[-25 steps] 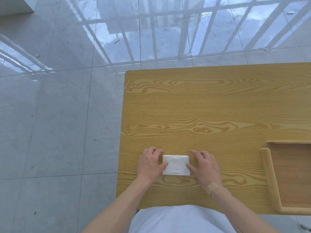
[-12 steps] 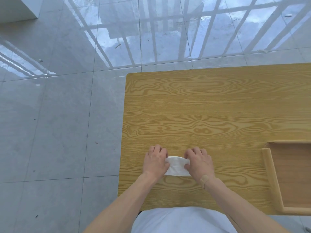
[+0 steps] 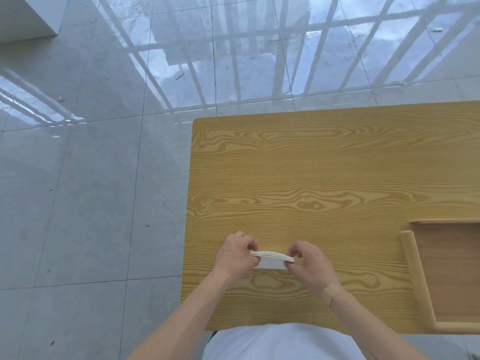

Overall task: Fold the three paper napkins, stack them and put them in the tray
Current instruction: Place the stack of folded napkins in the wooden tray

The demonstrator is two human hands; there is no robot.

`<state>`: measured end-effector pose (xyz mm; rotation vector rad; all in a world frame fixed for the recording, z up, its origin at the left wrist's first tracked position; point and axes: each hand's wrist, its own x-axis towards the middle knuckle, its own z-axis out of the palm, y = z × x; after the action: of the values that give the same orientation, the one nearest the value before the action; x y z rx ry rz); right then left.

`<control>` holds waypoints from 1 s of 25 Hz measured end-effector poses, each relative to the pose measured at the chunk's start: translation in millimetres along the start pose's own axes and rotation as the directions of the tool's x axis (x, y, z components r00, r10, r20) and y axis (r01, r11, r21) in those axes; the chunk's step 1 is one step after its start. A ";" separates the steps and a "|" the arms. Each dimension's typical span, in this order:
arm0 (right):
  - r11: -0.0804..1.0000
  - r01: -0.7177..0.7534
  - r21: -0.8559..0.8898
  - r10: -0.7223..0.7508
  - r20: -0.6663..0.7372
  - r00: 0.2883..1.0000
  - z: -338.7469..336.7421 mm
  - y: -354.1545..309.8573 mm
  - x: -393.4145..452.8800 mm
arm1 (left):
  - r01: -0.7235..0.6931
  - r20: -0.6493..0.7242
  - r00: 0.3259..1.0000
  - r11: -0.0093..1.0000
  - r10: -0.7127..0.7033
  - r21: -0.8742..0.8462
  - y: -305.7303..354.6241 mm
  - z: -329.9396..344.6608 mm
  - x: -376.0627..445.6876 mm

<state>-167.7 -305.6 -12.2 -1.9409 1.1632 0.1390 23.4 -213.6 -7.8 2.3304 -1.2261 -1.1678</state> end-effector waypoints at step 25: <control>0.996 -0.007 0.091 0.018 -0.126 0.992 6.5 6.7 -5.9 | 0.050 -0.038 0.997 0.935 -0.068 -0.351 -12.3 10.7 -2.2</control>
<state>-174.2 -298.4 -17.6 -1.8856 1.2432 -0.0308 21.7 -203.0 -20.3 2.1256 -0.8532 -1.2245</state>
